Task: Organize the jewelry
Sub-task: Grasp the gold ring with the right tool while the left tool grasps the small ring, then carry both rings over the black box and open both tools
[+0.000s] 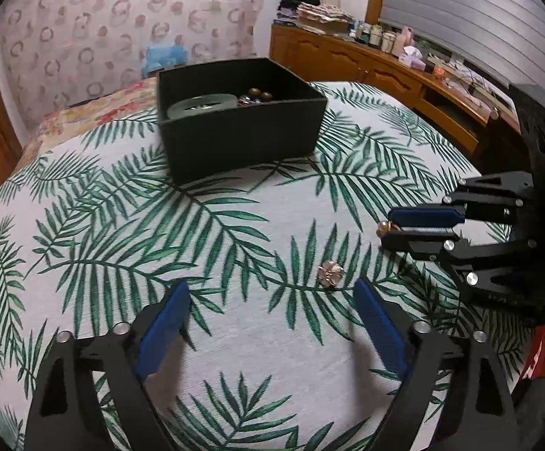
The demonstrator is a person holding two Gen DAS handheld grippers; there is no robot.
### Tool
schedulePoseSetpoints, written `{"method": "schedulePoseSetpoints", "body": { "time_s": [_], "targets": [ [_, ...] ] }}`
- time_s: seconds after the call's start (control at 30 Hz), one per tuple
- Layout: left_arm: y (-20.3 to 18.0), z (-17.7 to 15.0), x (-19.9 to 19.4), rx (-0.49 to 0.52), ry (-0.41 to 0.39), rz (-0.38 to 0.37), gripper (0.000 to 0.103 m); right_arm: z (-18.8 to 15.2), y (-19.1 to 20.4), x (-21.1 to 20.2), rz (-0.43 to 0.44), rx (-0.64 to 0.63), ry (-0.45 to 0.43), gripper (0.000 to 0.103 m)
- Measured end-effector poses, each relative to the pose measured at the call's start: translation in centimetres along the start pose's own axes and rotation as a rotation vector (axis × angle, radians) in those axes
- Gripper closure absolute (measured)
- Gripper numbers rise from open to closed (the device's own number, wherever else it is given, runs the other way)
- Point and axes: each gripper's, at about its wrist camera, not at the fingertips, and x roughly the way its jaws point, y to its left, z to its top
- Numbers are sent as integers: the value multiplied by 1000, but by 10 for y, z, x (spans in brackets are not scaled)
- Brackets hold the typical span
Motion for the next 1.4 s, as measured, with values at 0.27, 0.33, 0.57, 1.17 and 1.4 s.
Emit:
{"method": "schedulePoseSetpoints", "body": {
  "time_s": [0.27,0.33,0.57,1.17,1.4],
  "targets": [
    [-14,3,4,46,1,-16,42,-6,-9,-5,-11,33,-9,81],
    [-18,3,4,54,-2,-17,46,-6,-11,-6,-12,40,-12,81],
    [-28,3,6,84,-11,-13,69,-7,-16,-6,-19,52,-17,81],
    [-22,9,1,56,-43,-21,96,-7,-17,-6,-21,58,-19,81],
    [-12,22,-10,31,-84,-14,96,4,-20,-10,-17,51,-39,81]
  ]
}}
